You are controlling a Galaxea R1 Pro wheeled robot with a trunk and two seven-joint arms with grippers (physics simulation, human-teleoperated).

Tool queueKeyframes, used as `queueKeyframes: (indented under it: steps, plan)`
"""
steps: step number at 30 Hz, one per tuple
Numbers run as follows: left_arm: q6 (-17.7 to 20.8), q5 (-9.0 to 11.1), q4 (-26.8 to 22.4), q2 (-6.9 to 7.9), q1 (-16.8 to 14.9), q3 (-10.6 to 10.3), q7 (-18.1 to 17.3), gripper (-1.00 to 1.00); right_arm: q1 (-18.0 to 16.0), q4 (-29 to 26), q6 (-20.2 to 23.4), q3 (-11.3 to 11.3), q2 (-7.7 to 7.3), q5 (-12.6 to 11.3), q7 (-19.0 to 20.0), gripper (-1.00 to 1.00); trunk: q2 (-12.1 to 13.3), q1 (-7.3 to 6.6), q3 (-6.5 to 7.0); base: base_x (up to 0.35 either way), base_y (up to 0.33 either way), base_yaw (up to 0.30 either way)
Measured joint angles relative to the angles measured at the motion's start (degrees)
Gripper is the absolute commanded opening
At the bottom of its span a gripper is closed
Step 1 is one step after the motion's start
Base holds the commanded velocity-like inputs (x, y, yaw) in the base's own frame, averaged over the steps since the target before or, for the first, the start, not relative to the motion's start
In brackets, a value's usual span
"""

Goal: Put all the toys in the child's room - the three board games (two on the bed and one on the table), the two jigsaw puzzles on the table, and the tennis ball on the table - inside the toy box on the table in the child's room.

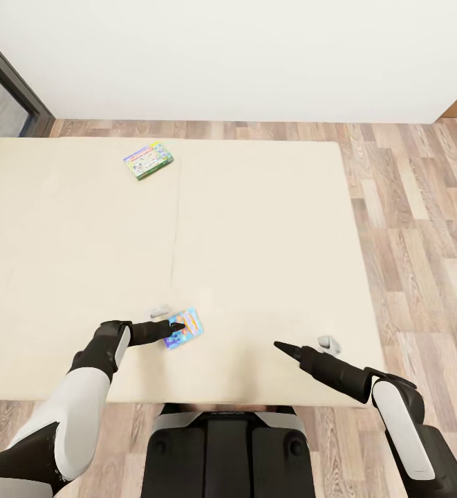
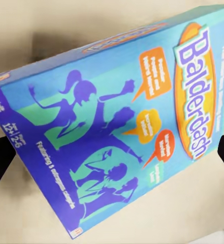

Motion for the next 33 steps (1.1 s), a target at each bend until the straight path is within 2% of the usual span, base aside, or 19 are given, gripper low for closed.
queueKeyframes:
  steps: [21, 33]
  plan:
    - [-0.02, -0.02, 0.00, -0.08, 0.00, 0.00, 0.00, 1.00, 0.00, 0.00, 0.00, 0.00, 0.00, 0.00, 0.00, 1.00, 0.00, 0.00, 0.00, 0.000, -0.285, 0.000]
    - [0.04, 0.06, -0.09, -0.07, 0.01, 0.00, 0.00, 1.00, -0.01, 0.02, -0.02, 0.01, -0.03, 0.00, 0.02, 1.00, 0.00, 0.00, 0.00, 0.000, -0.047, 0.000]
